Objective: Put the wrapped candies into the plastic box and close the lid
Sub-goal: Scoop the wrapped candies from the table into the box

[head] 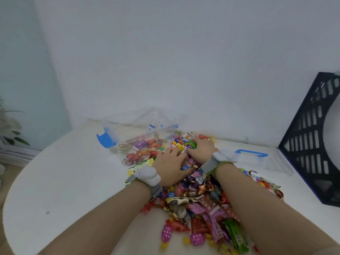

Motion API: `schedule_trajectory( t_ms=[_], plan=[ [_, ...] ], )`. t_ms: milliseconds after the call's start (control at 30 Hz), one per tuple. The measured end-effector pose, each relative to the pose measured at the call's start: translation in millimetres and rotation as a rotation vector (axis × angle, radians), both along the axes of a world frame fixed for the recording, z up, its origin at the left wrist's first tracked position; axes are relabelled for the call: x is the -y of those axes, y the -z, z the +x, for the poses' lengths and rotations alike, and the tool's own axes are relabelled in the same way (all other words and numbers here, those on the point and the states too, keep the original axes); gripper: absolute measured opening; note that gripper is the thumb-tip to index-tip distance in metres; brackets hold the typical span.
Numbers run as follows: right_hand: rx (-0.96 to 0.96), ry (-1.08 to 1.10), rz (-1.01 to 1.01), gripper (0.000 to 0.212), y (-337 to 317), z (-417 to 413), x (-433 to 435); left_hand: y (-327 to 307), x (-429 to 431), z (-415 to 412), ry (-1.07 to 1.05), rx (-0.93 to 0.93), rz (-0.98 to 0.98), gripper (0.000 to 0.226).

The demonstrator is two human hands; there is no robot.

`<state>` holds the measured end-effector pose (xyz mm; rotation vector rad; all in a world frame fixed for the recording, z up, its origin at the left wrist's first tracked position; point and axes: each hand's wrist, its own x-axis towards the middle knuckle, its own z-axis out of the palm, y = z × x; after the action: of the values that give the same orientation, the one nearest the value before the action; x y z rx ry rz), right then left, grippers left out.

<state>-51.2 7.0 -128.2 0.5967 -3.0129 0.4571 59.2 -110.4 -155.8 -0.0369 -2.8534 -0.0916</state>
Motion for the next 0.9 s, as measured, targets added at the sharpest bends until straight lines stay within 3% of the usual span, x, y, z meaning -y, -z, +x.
schedule_trajectory(
  t_ms=[200,467,700,833,900],
  plan=[
    [-0.062,-0.032,0.057,0.060,18,-14,-6,-5,-1,-3,0.102,-0.085,0.131,0.017],
    [-0.095,-0.057,0.001,0.052,27,-22,-10,-10,6,-8,0.068,-0.216,0.449,0.021],
    [-0.047,-0.081,0.053,0.056,20,-24,-10,-72,4,-16,0.023,-0.556,0.791,0.021],
    [-0.081,-0.068,0.028,0.050,19,-25,-9,-126,30,-27,-0.077,-0.743,0.764,0.025],
    [-0.095,-0.055,0.014,0.045,17,-23,-8,-139,51,-31,-0.184,-0.719,0.694,0.029]
  ],
)
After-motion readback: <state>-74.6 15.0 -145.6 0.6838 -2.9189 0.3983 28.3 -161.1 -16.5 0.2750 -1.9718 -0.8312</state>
